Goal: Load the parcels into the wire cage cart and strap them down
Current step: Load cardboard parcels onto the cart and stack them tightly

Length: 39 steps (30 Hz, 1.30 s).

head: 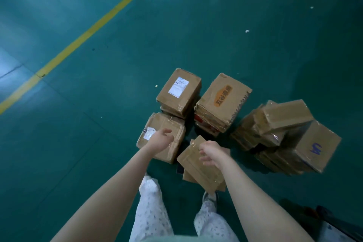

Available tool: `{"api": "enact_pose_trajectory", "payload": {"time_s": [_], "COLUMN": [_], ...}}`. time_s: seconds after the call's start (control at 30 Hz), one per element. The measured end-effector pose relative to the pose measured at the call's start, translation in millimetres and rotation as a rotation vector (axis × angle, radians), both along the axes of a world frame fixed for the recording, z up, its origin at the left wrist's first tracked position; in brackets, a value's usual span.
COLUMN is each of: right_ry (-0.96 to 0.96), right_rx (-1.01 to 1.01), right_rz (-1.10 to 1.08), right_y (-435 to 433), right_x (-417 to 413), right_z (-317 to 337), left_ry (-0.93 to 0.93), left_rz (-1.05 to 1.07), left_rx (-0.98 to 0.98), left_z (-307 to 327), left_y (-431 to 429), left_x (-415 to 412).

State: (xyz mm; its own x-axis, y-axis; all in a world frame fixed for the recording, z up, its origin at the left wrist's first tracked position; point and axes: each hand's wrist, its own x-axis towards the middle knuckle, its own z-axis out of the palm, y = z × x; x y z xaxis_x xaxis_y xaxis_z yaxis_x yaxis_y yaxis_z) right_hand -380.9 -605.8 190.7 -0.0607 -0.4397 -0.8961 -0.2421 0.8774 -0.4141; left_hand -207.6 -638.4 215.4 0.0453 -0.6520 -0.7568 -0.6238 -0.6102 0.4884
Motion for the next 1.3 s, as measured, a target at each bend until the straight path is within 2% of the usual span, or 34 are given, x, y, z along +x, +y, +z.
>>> {"api": "enact_pose_trajectory", "payload": {"time_s": [0.13, 0.27, 0.5, 0.8, 0.87, 1.0, 1.17, 1.3], "right_ry": [0.018, 0.015, 0.055, 0.227, 0.204, 0.028, 0.141, 0.161], "right_rx": [0.005, 0.021, 0.003, -0.048, -0.019, 0.014, -0.171, -0.308], "right_rz": [-0.082, -0.190, -0.333, -0.524, -0.583, -0.784, -0.866, -0.937], "right_y": [-47, -104, -183, -241, -248, -258, -261, -268], "right_x": [30, 69, 120, 119, 119, 130, 141, 148], "right_z": [-33, -73, -178, -293, -313, -324, -307, -277], "left_ry": [-0.005, -0.074, -0.134, -0.040, 0.002, 0.067, 0.133, 0.163], "left_rz": [-0.012, -0.124, -0.254, -0.154, -0.107, -0.120, 0.005, 0.112], "left_rx": [0.029, 0.058, 0.057, 0.080, 0.135, 0.227, 0.079, -0.041], "left_z": [-33, -77, -173, -298, -317, -333, -322, -296], "left_y": [-54, -123, -235, -303, -311, -312, -318, -326], "left_x": [32, 72, 119, 117, 112, 109, 107, 101]}}
